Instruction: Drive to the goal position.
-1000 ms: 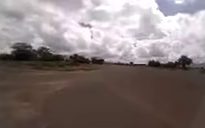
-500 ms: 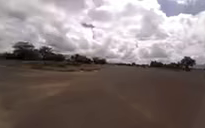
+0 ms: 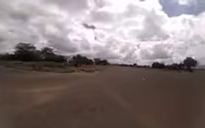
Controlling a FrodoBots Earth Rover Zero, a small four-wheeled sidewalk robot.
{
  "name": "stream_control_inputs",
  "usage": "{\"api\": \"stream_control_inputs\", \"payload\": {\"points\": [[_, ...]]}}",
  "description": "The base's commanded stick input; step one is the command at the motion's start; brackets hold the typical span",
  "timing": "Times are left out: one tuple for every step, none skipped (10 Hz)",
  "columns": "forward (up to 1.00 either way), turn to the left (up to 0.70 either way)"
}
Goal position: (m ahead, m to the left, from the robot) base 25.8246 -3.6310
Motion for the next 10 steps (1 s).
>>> {"api": "stream_control_inputs", "payload": {"points": [[1.00,0.00],[1.00,0.00],[1.00,0.00],[1.00,0.00],[1.00,0.00],[1.00,0.00],[1.00,-0.01],[1.00,-0.09],[1.00,-0.17],[1.00,-0.25]]}}
